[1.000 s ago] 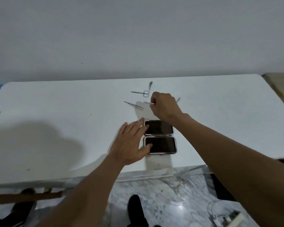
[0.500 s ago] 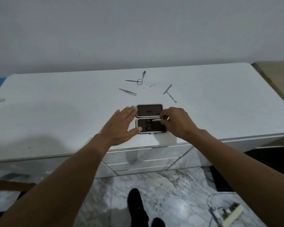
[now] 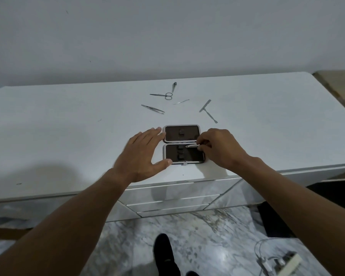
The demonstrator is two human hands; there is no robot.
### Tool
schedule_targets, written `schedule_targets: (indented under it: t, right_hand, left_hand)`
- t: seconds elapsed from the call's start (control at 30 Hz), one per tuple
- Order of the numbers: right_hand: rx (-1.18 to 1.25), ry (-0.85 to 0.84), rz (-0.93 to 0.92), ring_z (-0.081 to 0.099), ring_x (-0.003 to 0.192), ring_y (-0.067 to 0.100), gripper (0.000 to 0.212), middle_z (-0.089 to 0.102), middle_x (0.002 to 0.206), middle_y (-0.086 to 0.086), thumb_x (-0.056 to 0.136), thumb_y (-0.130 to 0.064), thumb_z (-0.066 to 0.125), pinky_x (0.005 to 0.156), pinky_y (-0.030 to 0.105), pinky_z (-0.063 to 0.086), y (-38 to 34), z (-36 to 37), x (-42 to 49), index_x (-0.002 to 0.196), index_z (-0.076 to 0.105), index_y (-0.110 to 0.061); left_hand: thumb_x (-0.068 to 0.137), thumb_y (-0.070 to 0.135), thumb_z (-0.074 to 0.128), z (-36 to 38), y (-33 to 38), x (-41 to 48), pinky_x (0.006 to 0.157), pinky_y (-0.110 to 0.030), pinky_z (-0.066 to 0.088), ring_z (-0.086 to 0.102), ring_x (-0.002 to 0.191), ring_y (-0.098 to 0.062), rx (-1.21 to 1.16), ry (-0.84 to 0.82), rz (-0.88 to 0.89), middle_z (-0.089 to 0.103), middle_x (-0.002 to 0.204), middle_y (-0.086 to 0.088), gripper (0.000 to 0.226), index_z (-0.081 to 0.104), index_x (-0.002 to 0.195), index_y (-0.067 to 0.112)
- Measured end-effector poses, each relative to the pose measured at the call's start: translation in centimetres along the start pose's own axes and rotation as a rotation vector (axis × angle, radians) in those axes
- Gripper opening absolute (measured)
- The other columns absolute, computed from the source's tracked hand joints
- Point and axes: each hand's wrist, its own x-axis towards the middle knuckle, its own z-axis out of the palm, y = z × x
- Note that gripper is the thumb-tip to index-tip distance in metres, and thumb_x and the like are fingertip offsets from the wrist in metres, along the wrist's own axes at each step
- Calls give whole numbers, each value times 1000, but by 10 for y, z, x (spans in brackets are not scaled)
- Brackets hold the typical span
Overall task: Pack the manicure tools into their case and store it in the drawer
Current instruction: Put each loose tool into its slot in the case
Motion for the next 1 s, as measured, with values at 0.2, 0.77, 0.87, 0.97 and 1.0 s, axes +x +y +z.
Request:
schedule_targets:
  t: [0.2, 0.77, 0.87, 0.97, 1.0]
  right_hand:
    - [-21, -10, -60, 62, 88, 25, 14, 68, 95, 6, 86, -18, 67, 78, 31, 46, 1, 0, 3, 97, 75, -16]
    - [-7, 1, -118, 64, 94, 29, 17, 70, 101, 9, 85, -14, 66, 82, 36, 51, -14, 10, 12, 99, 76, -15]
    - [-10, -2, -158, 64, 92, 31, 21, 70, 102, 11, 85, -11, 62, 81, 40, 52, -16, 12, 12, 101, 76, -14]
    - [6, 4, -181, 64, 89, 30, 21, 70, 98, 11, 84, -8, 61, 79, 41, 53, -16, 13, 11, 98, 76, -13]
    - [14, 6, -182, 64, 89, 30, 20, 71, 97, 11, 84, -9, 62, 79, 42, 52, -16, 13, 11, 97, 76, -13]
  left_hand:
    - [83, 76, 38, -1, 3, -2, 118, -36, 10, 20, 148, -17, 6, -1, -8, 23, 161, 2, 87, 26, 152, 25]
    - [82, 78, 38, -4, 5, -2, 120, -36, 11, 20, 148, -15, -24, -2, -20, 26, 161, 2, 90, 27, 152, 23]
    - [82, 76, 35, -5, 5, -2, 120, -36, 10, 19, 148, -14, -45, -12, -17, 24, 161, 2, 88, 24, 153, 24]
    - [83, 75, 34, -4, 5, -2, 121, -37, 12, 19, 148, -14, -41, -4, -7, 24, 161, 2, 87, 25, 153, 25]
    - [83, 76, 35, -3, 5, -2, 121, -37, 13, 19, 148, -14, -40, 1, -6, 25, 161, 2, 86, 26, 152, 25]
